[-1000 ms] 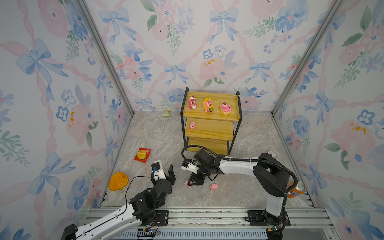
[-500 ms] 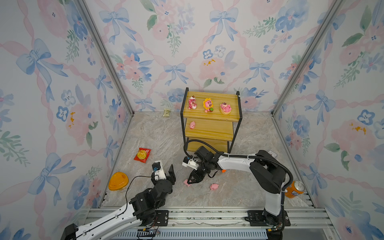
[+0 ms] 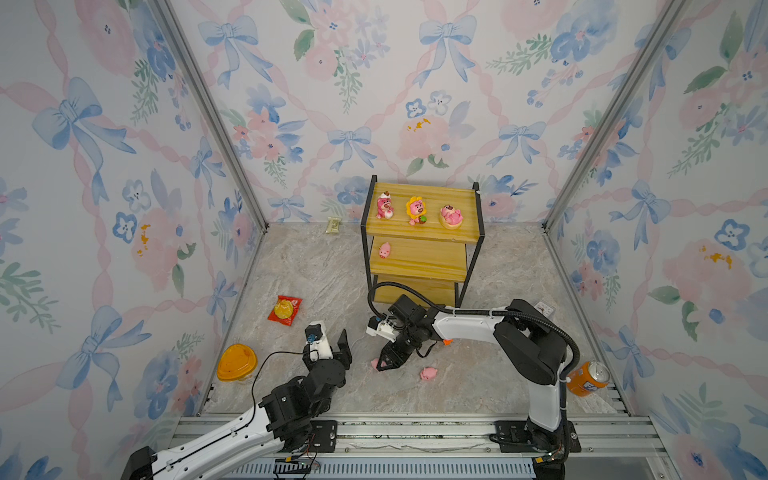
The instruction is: Place and organize the plastic toys onto the shelf
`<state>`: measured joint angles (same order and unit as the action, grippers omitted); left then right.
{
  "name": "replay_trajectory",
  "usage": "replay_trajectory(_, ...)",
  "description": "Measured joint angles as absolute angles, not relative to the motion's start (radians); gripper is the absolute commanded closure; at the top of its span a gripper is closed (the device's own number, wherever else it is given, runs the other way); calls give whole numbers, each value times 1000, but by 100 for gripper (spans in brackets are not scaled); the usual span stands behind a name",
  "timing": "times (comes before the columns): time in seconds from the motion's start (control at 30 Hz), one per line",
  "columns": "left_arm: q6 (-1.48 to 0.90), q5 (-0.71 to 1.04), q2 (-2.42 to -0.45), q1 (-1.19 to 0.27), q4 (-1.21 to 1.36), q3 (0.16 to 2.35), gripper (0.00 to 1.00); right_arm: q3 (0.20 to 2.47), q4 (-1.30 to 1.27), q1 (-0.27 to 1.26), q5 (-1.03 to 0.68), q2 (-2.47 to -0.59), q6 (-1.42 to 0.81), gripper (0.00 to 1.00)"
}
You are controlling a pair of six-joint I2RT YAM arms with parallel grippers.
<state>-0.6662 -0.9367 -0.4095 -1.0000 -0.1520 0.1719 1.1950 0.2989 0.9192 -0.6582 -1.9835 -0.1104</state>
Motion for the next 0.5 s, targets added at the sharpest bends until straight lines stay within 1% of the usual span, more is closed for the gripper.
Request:
replay_trajectory(0.27,-666,-933,-418,-1000,-152,172,33,1201,342,919,-607,-1966,-72,54)
replay_trajectory(0.5,-667,-923,-473,-997,-152,172,33,1200,406,933,-480,-1890,-22,49)
